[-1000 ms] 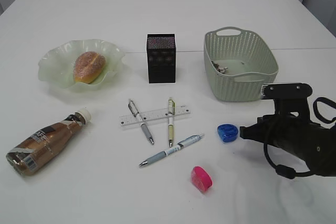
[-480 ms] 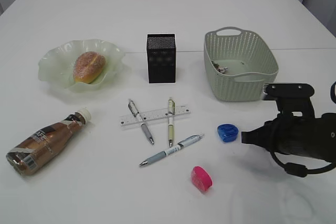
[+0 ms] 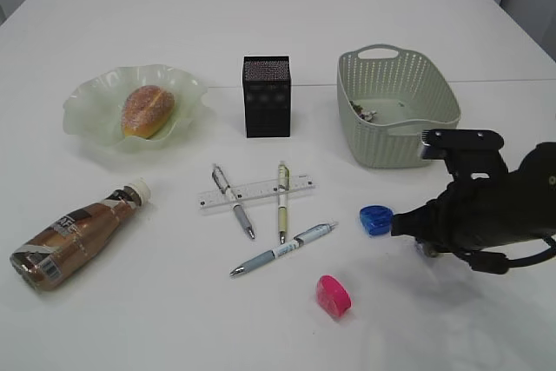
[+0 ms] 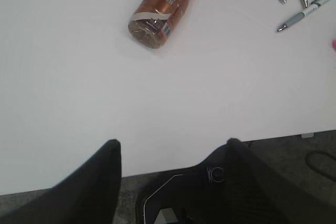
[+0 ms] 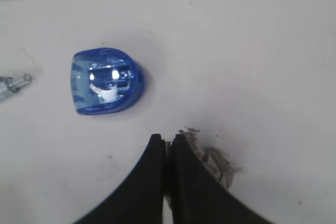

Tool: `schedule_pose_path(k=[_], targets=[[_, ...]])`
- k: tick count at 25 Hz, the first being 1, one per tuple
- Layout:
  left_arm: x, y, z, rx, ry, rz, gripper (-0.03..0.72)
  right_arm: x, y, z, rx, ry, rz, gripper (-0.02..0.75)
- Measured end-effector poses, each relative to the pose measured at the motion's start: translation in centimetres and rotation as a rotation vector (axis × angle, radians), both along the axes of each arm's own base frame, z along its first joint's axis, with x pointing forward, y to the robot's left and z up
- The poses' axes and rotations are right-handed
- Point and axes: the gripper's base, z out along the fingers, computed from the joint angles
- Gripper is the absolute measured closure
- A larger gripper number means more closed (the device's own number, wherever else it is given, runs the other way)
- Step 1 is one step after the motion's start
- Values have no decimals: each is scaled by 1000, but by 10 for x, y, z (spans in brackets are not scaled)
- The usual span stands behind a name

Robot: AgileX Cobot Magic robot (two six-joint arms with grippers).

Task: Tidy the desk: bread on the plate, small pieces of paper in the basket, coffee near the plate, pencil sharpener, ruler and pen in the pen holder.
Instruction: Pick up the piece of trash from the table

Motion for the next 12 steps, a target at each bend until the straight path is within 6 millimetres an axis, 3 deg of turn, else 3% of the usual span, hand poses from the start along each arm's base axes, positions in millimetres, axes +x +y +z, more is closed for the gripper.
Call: schedule_pose_path(k=[5, 12], targets=[[0, 0, 0, -2, 0, -1, 243, 9, 2, 9, 22, 87, 23, 725], [0, 0, 0, -4, 1, -2, 244, 18, -21, 21, 30, 235, 11, 725]])
